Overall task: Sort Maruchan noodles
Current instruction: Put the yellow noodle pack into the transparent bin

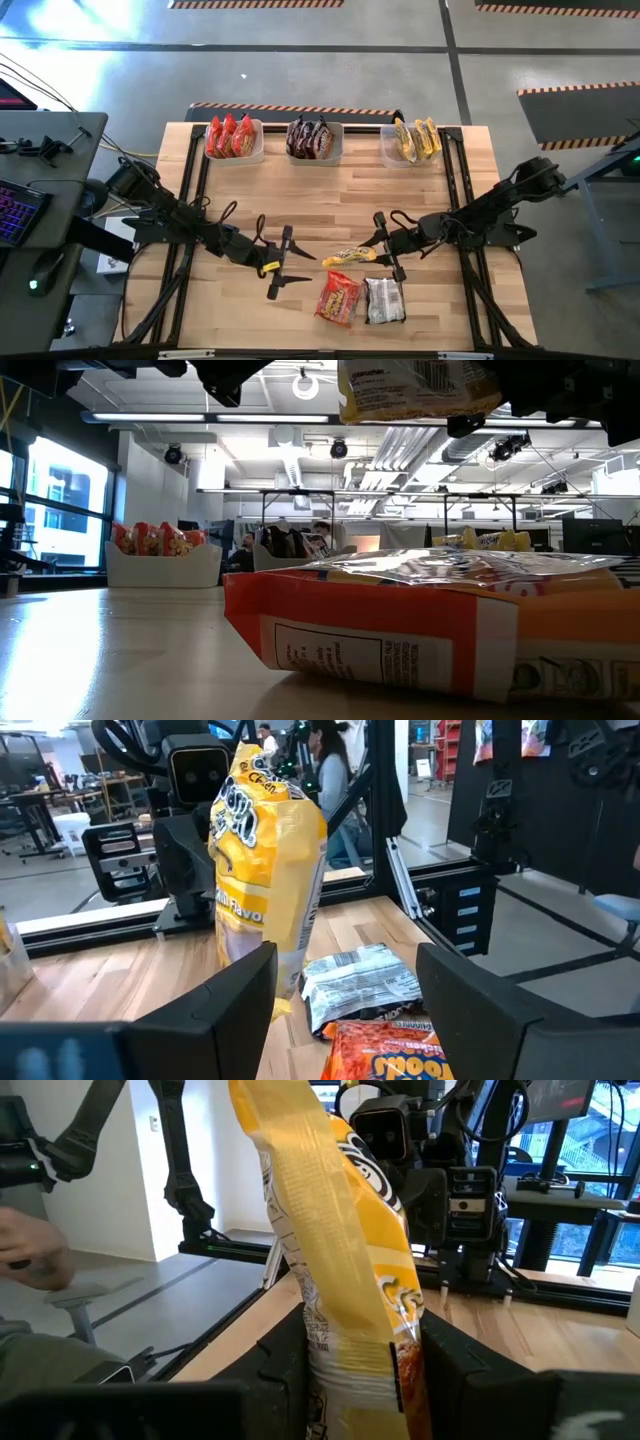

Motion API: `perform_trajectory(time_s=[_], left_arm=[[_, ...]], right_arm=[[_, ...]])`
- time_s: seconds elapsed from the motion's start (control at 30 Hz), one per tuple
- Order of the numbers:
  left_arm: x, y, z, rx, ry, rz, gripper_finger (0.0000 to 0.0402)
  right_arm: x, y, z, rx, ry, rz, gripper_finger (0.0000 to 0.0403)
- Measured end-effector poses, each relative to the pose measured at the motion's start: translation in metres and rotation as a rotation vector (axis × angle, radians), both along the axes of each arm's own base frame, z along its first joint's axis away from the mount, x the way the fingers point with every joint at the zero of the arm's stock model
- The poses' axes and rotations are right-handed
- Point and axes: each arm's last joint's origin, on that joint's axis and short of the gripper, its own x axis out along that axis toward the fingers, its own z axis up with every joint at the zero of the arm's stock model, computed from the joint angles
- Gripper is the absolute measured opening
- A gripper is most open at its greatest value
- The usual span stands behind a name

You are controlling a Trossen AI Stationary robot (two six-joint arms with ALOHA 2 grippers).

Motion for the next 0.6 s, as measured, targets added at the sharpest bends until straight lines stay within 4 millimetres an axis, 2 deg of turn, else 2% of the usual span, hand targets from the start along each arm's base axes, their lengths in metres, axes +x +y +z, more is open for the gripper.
perform_trajectory(time_s=[0.43, 0.6], left_arm=[[0.002, 0.000, 0.008, -0.028, -0.068, 0.023, 0.0232], [0.025, -0.009, 0.004, -0.002, -0.064, 0.032, 0.0232]], right_arm=[[0.000, 0.000, 0.000, -0.001, 0.000, 0.001, 0.0103], [0.000, 0.000, 0.001, 0.001, -0.010, 0.002, 0.0103]])
